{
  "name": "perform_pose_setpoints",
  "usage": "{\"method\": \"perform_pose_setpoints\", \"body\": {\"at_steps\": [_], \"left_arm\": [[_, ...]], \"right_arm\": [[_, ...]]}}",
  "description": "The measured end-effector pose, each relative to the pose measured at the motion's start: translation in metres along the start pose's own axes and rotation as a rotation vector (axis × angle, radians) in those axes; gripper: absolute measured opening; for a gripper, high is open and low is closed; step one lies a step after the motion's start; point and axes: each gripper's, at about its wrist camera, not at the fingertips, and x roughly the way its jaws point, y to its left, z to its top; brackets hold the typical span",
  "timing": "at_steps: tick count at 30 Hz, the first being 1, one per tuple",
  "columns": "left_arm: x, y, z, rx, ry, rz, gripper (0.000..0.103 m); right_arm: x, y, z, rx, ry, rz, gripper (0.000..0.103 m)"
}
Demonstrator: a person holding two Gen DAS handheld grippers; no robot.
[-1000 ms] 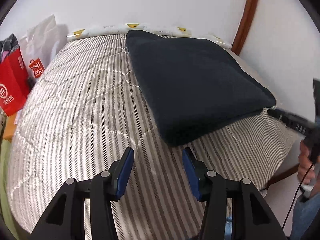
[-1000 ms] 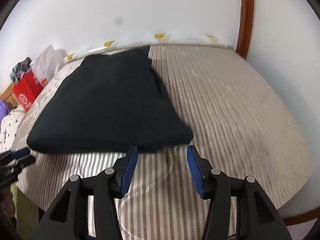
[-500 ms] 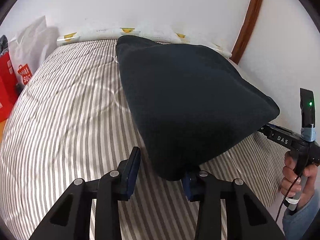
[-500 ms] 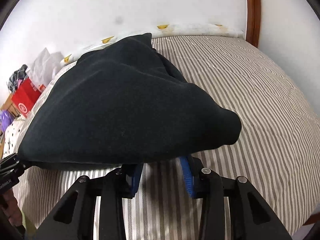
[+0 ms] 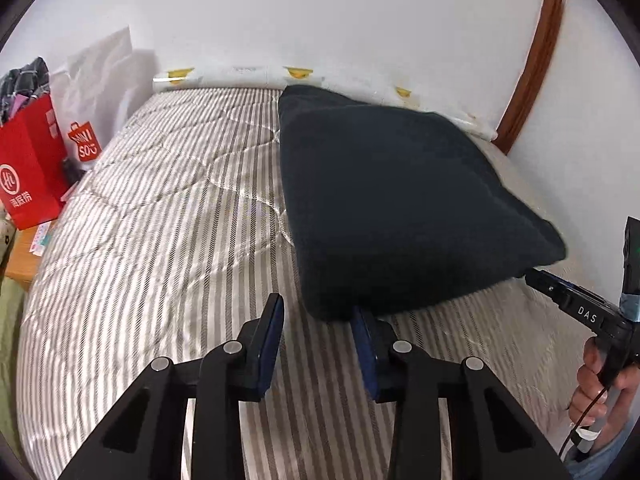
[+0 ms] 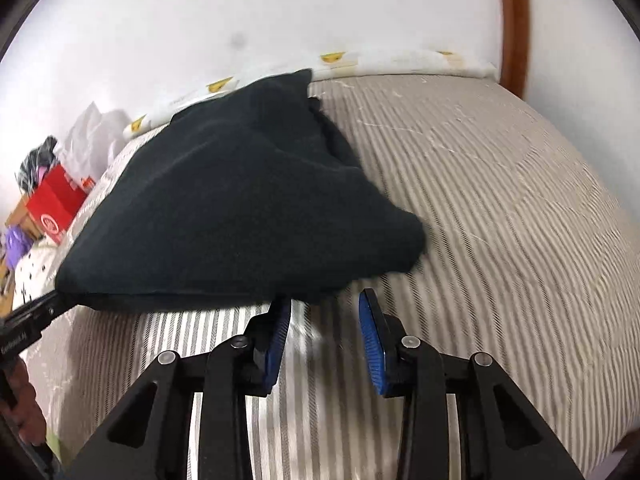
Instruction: Fold small clothes
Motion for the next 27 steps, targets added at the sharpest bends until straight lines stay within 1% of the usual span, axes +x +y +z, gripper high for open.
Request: {"method": "perform_pose_setpoints", "body": {"at_steps": [4,6,7,8,10,11,12,13,14,16,17,18,19,20,21,23,25,27], "left_arm": [[-0.03,-0.003,-0.001,-0.006,-0.037,0.001,0.032],[-0.047,-0.006,-0.001,-0.003,-0.061,-0.002,0.033],[-0.056,-0.01,-0.002,-0.001,-0.069,0.002,0.034],[-0.065,-0.013,-0.003,0.002,-0.078,0.004,0.035],[-0.084,-0.02,-0.005,0.006,-0.097,0.01,0.037],[-0.094,-0.023,-0.006,0.007,-0.109,0.017,0.042],[-0.102,-0.025,-0.007,0.01,-0.119,0.024,0.045],[-0.112,-0.029,-0.008,0.016,-0.132,0.037,0.053],[-0.12,-0.032,-0.009,0.022,-0.143,0.044,0.059],[-0.137,-0.039,-0.012,0.04,-0.167,0.06,0.063],[-0.144,-0.041,-0.013,0.043,-0.175,0.072,0.067],[-0.149,-0.044,-0.013,0.046,-0.18,0.082,0.069],[-0.157,-0.048,-0.014,0.05,-0.19,0.086,0.075],[-0.162,-0.05,-0.014,0.052,-0.199,0.09,0.078],[-0.166,-0.052,-0.014,0.051,-0.207,0.096,0.079],[-0.175,-0.057,-0.015,0.045,-0.221,0.113,0.084],[-0.18,-0.064,-0.015,0.052,-0.22,0.108,0.087],[-0.183,-0.07,-0.017,0.069,-0.218,0.108,0.088]], "right_arm": [[-0.043,0.005,-0.004,-0.016,-0.055,-0.03,0.035],[-0.068,0.012,-0.003,-0.029,-0.074,-0.047,0.038],[-0.076,0.015,-0.003,-0.031,-0.081,-0.054,0.043],[-0.086,0.017,-0.003,-0.031,-0.091,-0.062,0.052],[-0.11,0.026,-0.005,-0.043,-0.127,-0.066,0.062],[-0.119,0.028,-0.005,-0.047,-0.139,-0.065,0.067],[-0.129,0.031,-0.006,-0.048,-0.148,-0.065,0.069],[-0.14,0.032,-0.006,-0.044,-0.154,-0.067,0.072],[-0.149,0.034,-0.007,-0.035,-0.159,-0.065,0.072],[-0.164,0.037,-0.008,-0.038,-0.155,-0.057,0.072],[-0.171,0.039,-0.009,-0.046,-0.158,-0.062,0.076],[-0.179,0.042,-0.011,-0.059,-0.167,-0.081,0.08],[-0.184,0.044,-0.012,-0.072,-0.182,-0.104,0.09],[-0.19,0.045,-0.014,-0.083,-0.198,-0.128,0.098],[-0.197,0.046,-0.016,-0.089,-0.212,-0.151,0.101],[-0.206,0.045,-0.018,-0.087,-0.216,-0.174,0.101],[-0.213,0.039,-0.02,-0.078,-0.217,-0.171,0.102],[-0.218,0.035,-0.021,-0.076,-0.213,-0.171,0.102]]}}
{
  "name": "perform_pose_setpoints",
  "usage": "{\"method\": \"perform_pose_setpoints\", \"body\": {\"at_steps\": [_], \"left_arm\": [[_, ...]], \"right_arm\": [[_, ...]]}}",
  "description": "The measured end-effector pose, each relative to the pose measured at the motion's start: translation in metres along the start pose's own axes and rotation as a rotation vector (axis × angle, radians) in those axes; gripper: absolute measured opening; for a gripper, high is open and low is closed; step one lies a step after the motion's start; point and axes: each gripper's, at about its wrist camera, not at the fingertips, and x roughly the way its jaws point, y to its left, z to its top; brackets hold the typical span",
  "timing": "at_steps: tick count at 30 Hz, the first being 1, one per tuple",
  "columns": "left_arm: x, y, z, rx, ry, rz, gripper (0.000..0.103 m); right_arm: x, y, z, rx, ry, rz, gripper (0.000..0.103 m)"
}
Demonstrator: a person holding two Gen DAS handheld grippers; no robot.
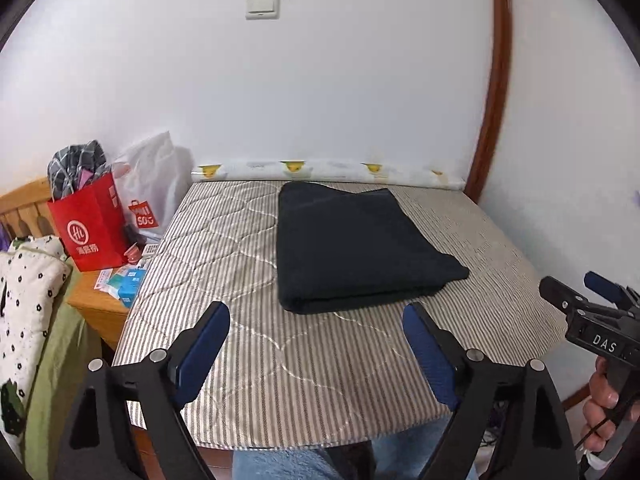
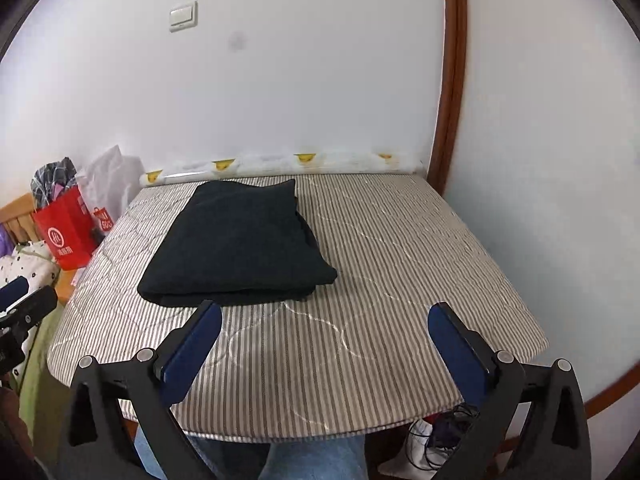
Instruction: Fold small clothes
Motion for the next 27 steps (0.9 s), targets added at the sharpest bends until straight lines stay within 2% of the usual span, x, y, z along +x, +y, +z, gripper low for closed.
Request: {"method": "perform_pose_setpoints", "body": {"at_steps": [10,27], "left_arm": [[-0.014,-0.012,-0.001,0.018,-0.018,0.01,0.09],[-0.02,0.002,-0.002,-0.007,-0.023,0.026,0.092]], "right_arm": [[-0.019,-0.009,0.001,0.027,-0.001,0.034,0.102],[-0.024,-0.001,-0.001,0.017,-0.001,0.049,0.102]]}}
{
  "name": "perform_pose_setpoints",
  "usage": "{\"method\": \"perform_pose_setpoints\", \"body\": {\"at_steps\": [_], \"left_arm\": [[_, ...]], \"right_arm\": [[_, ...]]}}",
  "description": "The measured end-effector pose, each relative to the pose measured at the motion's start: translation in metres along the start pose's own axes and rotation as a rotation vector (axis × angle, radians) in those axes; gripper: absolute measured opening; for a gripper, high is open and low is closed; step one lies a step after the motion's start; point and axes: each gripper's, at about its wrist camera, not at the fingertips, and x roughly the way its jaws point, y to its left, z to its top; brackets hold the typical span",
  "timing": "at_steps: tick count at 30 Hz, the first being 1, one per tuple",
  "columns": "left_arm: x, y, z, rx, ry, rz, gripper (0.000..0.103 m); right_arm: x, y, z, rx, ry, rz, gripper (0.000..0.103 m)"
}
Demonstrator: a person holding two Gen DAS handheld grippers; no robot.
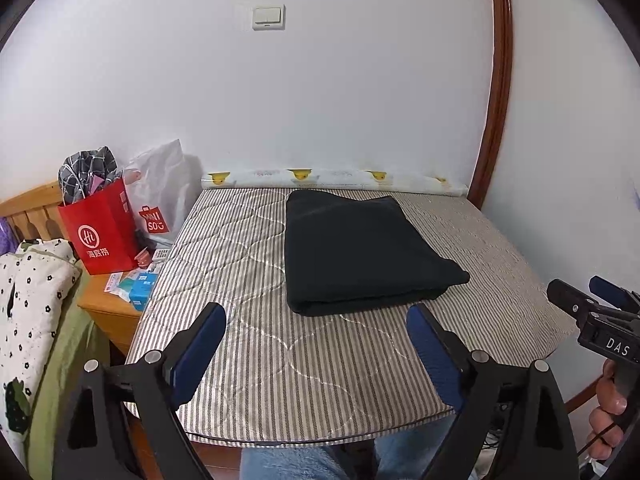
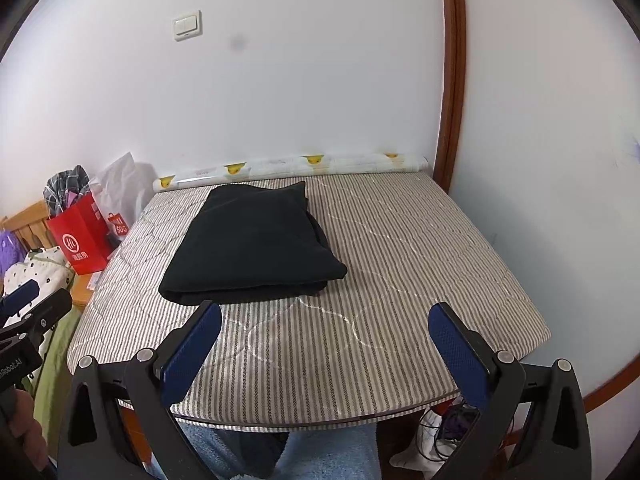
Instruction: Fold small clothes
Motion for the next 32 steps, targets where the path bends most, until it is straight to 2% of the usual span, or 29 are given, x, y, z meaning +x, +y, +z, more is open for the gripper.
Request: {"method": "perform_pose_setpoints", "body": {"at_steps": [32], "left_arm": [[-0.001,-0.0012,0.0003,-0.007,0.004,-0.024,0.092]], "right_arm": [[-0.0025,-0.0044,-0.001,-0.006,-0.006,-0.011,0.102]]}}
